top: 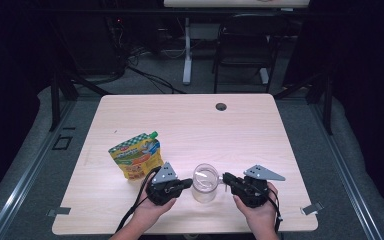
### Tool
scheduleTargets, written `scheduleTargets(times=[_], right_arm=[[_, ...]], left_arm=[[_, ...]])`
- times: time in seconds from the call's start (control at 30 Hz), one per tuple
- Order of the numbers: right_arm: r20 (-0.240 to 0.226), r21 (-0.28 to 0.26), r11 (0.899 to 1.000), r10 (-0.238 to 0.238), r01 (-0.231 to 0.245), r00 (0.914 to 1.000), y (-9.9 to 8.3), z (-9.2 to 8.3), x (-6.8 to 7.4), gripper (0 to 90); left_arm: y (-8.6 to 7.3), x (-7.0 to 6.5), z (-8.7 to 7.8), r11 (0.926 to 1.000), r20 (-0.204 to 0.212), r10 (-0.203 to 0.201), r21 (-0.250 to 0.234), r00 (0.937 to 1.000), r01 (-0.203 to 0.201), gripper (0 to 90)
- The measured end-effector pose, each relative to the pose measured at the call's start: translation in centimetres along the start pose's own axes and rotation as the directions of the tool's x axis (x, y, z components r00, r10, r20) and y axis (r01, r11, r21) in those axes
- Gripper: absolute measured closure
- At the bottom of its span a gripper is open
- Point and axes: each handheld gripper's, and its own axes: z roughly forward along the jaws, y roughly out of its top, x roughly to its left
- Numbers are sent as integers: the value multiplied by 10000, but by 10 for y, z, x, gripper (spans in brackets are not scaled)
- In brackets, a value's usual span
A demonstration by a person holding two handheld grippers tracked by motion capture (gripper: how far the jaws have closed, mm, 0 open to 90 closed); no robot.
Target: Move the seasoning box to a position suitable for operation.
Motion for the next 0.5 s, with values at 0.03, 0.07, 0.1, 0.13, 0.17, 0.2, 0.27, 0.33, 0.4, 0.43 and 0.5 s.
scheduleTargets(times=[0.03,0.07,0.1,0.13,0.17,0.2,0.27,0.33,0.4,0.43,0.5], right_arm=[[3,-1,10000,-8,8,10000,0,0,0,841],[9,-8,10000,-6,6,10000,0,0,0,841],[14,-21,10000,-9,9,10000,0,0,0,841],[18,-29,10000,-14,14,10000,0,0,0,842],[22,-37,10000,-19,19,10000,-1,0,0,843],[29,-38,10000,-10,11,10000,-1,0,1,843],[42,-67,10000,17,-17,10000,-1,0,1,844],[44,-77,10000,28,-28,10000,-1,0,1,844],[24,-78,9999,69,-69,10000,-1,0,1,844],[24,-87,9999,97,-97,9999,-1,0,1,844],[21,-93,9999,107,-107,9999,-1,0,1,844]], left_arm=[[0,0,0,10000,7,9,-3,10000,-9,900],[0,0,0,10000,9,14,-3,10000,-14,900],[0,0,0,10000,7,16,2,10000,-16,900],[1,0,0,10000,7,18,2,10000,-18,900],[1,0,1,10000,14,28,-9,10000,-28,900],[1,0,1,10000,9,32,-7,10000,-32,900],[0,0,1,10000,16,16,25,10000,-16,900],[0,-1,2,10000,28,54,61,10000,-54,900],[0,-2,3,9999,27,113,94,9999,-113,900],[0,-3,3,9999,-48,131,104,9999,-131,900],[1,-2,3,9998,-35,134,123,9999,-134,900]])
